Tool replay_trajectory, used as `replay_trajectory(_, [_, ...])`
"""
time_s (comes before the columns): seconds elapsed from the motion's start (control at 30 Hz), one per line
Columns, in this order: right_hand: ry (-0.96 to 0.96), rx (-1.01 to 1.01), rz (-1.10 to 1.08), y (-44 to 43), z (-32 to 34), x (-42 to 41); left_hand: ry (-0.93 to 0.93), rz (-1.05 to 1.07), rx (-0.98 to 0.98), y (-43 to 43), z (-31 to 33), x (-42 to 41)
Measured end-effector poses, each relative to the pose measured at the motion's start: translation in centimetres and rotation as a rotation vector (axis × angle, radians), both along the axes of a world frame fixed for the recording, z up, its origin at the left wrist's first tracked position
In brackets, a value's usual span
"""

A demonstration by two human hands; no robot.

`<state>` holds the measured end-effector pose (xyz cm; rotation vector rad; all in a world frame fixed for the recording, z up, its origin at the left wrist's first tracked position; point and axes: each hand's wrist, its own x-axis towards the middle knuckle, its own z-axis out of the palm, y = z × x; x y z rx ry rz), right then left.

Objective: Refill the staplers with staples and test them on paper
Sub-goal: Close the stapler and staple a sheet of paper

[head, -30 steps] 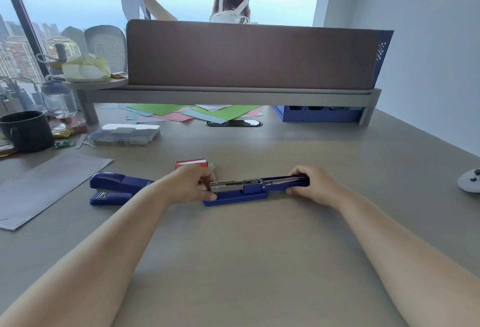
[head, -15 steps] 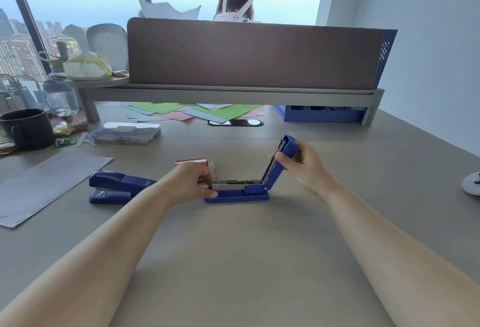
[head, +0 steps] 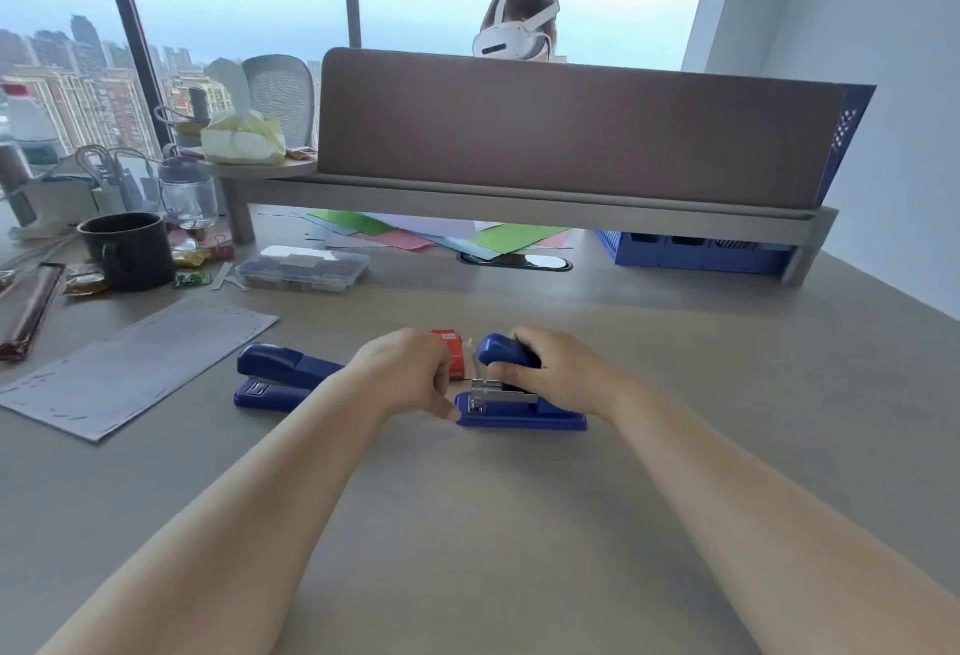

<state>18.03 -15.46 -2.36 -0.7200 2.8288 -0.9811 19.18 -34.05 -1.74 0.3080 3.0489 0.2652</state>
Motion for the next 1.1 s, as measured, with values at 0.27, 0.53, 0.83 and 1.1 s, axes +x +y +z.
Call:
replay_trajectory(0.27, [-0.182, 0.333, 0.041, -2.2, 0.6, -0.4, -0.087, 0.0, -0.25, -0.1, 0.9, 0.1])
replay_trajectory(0.53, [-0.109, 0.292, 0.038, -2.9, -0.1, 0.4, 0.064, -0.031, -0.265, -2.0, 0.5, 3.0])
replay_trajectory(0.83, [-0.016, 0.24, 0.2, -8.5, -0.5, 3.7, 0.425, 0.318, 0.077, -10.9, -0.3, 7.4])
replay_trajectory(1.1, [0.091, 0.161, 0.289, -15.3, -1.0, 4.8, 0.036, 0.627, 0.022, -18.8, -4.4, 10.0])
